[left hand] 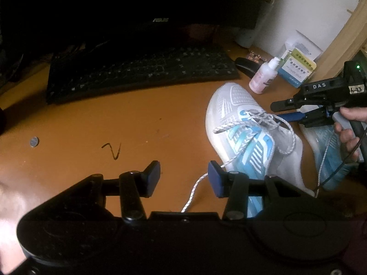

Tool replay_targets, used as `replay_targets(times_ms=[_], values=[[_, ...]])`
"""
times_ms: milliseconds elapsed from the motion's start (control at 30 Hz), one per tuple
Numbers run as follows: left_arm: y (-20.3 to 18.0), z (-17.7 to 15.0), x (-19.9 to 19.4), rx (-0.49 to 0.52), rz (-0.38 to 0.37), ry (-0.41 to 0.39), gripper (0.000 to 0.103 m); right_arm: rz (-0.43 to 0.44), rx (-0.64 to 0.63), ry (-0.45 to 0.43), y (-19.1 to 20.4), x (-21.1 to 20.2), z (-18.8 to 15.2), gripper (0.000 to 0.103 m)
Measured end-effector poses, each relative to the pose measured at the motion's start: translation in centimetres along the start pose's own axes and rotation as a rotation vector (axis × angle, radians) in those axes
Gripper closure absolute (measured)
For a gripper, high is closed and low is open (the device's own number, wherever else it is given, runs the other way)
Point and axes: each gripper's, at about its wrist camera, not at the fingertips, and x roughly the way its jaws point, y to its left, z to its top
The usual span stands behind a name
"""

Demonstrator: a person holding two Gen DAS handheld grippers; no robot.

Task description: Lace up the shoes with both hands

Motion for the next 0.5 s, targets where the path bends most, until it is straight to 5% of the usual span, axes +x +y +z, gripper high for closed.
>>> replay_targets(times_ms=[200, 300, 333, 500], values=[[-0.1, 0.6, 0.6, 0.011, -0.009, -0.002, 0.058, -0.017, 0.035, 0.003, -0.7, 0.6, -0.3, 0.064], [-0.2, 0.8, 0.6, 0.014, -0.009, -0.005, 0.058, 0.009, 0.066, 0.000, -1.5, 1.1, -0.4, 0.081], [-0.2, 0.9, 0.6, 0.014, -0.007, -0.009, 0.058, 0.019, 0.063, -0.008, -1.6, 1.1, -0.4, 0.100], [-0.5, 1.6, -0.2, 0.001, -0.017, -0.053, 0.058, 0.079, -0.133, -0.123, 0.6, -1.3, -1.2, 0.100]])
